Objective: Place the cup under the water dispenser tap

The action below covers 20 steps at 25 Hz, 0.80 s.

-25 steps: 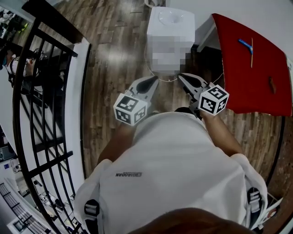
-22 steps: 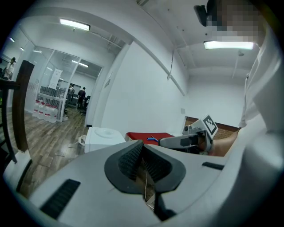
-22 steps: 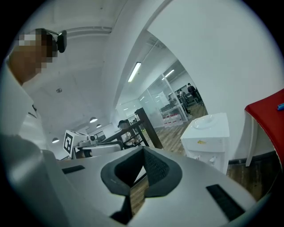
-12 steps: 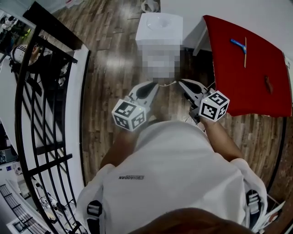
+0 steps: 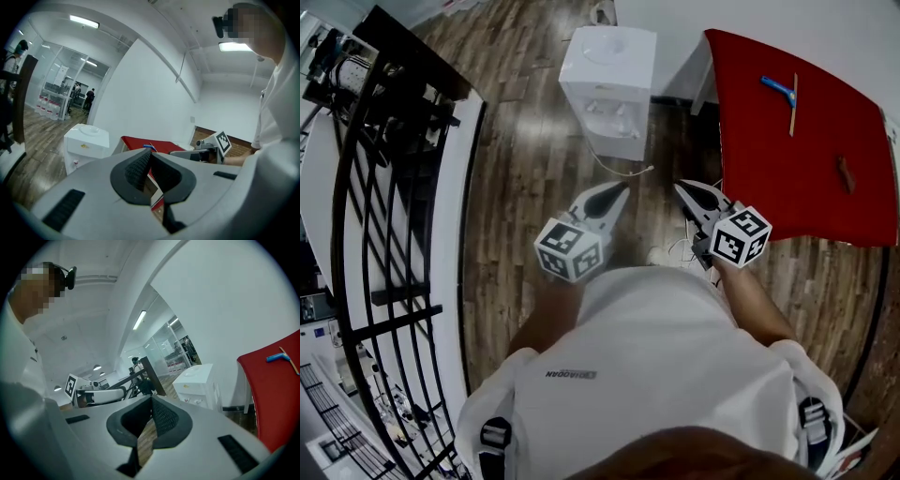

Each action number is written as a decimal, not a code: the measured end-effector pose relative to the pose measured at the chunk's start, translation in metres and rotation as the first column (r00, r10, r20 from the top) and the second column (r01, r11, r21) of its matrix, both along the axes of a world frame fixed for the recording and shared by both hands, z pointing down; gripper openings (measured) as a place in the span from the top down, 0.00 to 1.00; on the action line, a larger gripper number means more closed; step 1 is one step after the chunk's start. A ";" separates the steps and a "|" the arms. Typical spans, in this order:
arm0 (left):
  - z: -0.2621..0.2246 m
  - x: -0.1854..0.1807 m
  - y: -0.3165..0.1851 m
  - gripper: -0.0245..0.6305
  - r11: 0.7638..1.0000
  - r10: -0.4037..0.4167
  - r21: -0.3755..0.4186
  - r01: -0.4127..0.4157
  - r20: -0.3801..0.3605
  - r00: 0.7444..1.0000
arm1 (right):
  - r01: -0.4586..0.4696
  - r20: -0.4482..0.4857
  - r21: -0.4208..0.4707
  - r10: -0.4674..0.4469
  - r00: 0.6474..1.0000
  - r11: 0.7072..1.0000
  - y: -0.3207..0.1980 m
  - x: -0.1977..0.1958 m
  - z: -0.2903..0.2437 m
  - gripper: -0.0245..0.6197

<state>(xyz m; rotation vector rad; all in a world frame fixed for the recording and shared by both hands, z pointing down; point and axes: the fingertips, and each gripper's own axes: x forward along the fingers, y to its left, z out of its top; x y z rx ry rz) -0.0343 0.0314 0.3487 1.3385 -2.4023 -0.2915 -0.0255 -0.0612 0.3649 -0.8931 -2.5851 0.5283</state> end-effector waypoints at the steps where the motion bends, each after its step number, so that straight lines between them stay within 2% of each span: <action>1: 0.001 0.004 -0.003 0.97 1.000 -0.007 -0.007 0.007 0.007 1.000 | 0.005 0.002 0.002 -0.005 1.000 1.000 -0.004 0.004 0.002 0.93; 8: 0.008 0.024 -0.007 0.97 0.998 -0.009 -0.069 0.011 0.016 1.000 | 0.019 -0.003 0.000 -0.019 1.000 1.000 -0.010 0.015 0.011 0.93; 16: -0.001 -0.003 0.028 0.97 0.995 -0.008 -0.102 0.012 0.045 0.999 | -0.002 -0.001 0.010 0.002 1.000 1.000 0.016 0.001 0.008 0.93; 20: 0.002 -0.017 0.049 0.97 0.995 -0.006 -0.102 0.009 0.032 0.999 | -0.003 0.026 0.075 0.002 1.000 0.997 0.037 -0.010 0.005 0.93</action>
